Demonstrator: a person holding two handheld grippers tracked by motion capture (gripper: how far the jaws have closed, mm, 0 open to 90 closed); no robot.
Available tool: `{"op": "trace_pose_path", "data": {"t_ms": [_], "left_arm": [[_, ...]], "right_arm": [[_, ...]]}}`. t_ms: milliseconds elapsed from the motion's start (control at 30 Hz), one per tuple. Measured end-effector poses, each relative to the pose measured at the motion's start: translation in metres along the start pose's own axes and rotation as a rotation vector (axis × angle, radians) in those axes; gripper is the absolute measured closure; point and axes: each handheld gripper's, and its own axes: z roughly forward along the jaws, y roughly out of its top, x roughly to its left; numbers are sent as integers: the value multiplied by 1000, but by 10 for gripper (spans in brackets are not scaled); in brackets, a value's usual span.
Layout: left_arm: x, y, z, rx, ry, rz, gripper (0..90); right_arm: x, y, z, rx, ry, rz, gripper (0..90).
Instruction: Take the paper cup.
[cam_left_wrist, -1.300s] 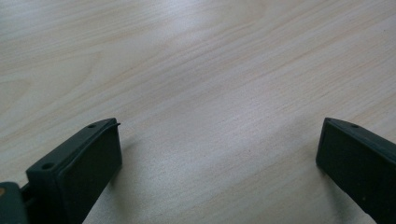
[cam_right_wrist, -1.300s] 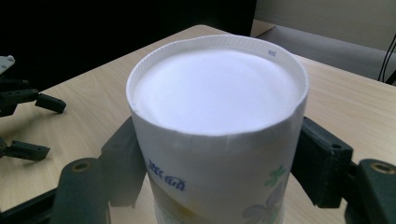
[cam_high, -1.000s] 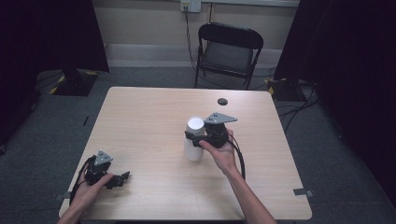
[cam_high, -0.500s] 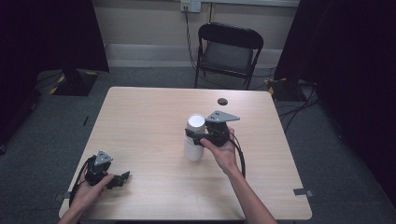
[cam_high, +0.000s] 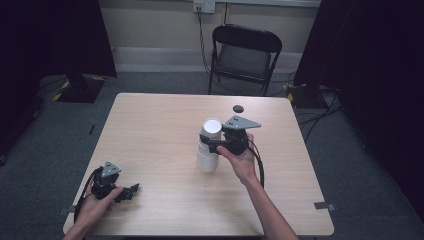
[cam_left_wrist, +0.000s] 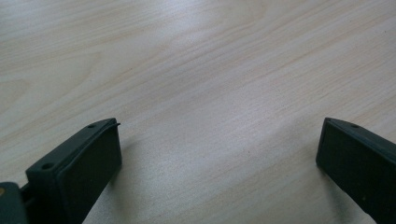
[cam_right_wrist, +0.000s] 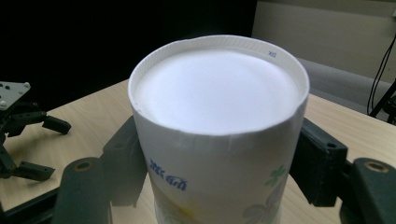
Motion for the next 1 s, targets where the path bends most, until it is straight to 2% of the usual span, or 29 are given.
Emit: {"op": "trace_pose_path", "data": {"t_ms": [233, 300, 633, 1000], "left_arm": [[0, 0, 0, 0, 0, 0, 0], [0, 0, 0, 0, 3, -3, 0], [-1, 2, 2, -3, 2, 1, 11], [-2, 4, 3, -7, 4, 0, 25]], "right_arm": [[0, 4, -5, -22, 3, 2, 299], [-2, 7, -7, -30, 14, 22, 299], [-4, 16, -17, -79, 29, 40, 301], [-1, 21, -24, -121, 54, 41, 302]]}}
